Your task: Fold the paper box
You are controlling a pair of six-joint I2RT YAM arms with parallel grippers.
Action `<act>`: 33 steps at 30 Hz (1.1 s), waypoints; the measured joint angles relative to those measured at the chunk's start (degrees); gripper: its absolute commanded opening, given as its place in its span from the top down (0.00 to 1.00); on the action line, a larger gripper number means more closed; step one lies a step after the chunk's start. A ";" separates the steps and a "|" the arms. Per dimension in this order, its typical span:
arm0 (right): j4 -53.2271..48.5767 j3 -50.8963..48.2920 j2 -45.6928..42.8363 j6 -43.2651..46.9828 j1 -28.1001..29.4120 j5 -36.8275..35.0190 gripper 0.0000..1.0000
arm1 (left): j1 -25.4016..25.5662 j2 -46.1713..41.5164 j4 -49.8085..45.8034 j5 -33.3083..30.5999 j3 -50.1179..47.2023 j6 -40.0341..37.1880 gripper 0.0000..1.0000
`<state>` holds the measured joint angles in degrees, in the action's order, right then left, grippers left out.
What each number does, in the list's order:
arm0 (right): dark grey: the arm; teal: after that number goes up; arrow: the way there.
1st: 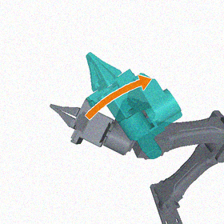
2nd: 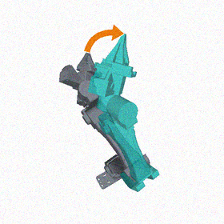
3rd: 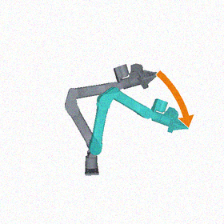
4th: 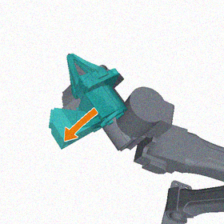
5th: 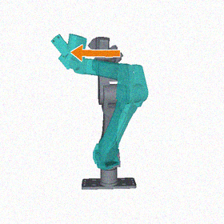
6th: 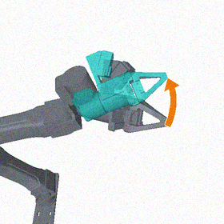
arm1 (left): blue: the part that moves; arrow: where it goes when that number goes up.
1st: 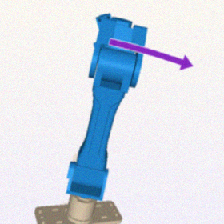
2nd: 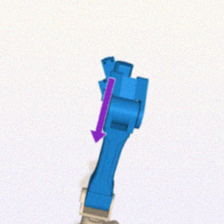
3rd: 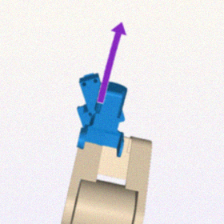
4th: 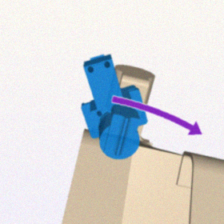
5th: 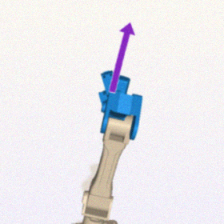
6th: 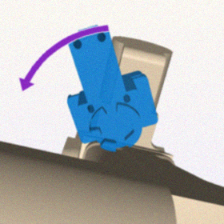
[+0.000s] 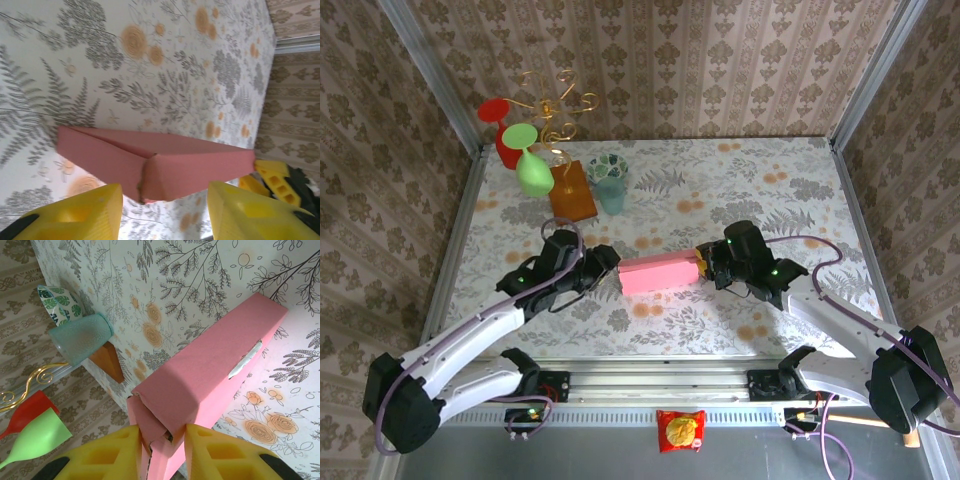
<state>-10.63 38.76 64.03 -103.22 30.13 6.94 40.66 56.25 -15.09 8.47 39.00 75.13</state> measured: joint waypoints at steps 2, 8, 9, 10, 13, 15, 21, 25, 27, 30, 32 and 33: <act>0.00 0.00 0.00 0.00 0.00 0.00 0.72 | -0.15 0.44 1.18 1.07 -0.02 1.42 0.53; 0.00 0.00 0.00 0.00 0.00 0.00 0.72 | -0.26 0.85 2.78 2.86 -1.07 3.82 0.60; 0.00 0.00 0.00 0.00 0.00 0.02 0.73 | -0.26 1.01 3.17 3.06 -1.44 4.15 0.61; 0.00 0.00 0.00 0.00 0.00 0.00 0.73 | -0.28 1.33 3.65 3.34 -1.90 4.42 0.63; 0.00 -0.02 0.00 0.00 0.00 0.00 0.73 | -0.44 2.62 4.70 3.87 -2.64 4.92 0.69; 0.00 -0.04 0.00 0.00 0.00 0.00 0.74 | -0.72 3.06 5.11 4.09 -2.73 5.03 0.73; 0.09 -0.26 0.00 0.42 -0.04 0.02 0.77 | -1.01 2.73 7.48 4.46 -4.66 5.14 0.81; 0.04 -0.26 0.11 1.01 -0.26 0.04 0.80 | -1.01 2.51 8.98 4.68 -5.62 5.22 0.85; 0.00 -0.26 0.11 1.14 -0.31 0.20 0.82 | -1.01 2.43 9.49 4.72 -5.99 5.20 0.89; -0.20 -0.26 0.11 1.46 -0.52 0.66 0.84 | -1.01 1.97 10.23 4.83 -6.67 5.20 0.92; -0.26 -0.26 0.11 1.68 -0.68 1.01 0.85 | -1.01 1.75 10.71 4.85 -7.08 5.18 0.93; -0.31 -0.26 0.11 1.77 -0.76 1.11 0.86 | -1.01 1.62 10.91 4.85 -7.26 5.16 0.94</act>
<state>-10.94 38.50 64.14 -101.45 29.36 8.05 39.66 57.87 -4.19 13.32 31.75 80.29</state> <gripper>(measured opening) 0.154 0.069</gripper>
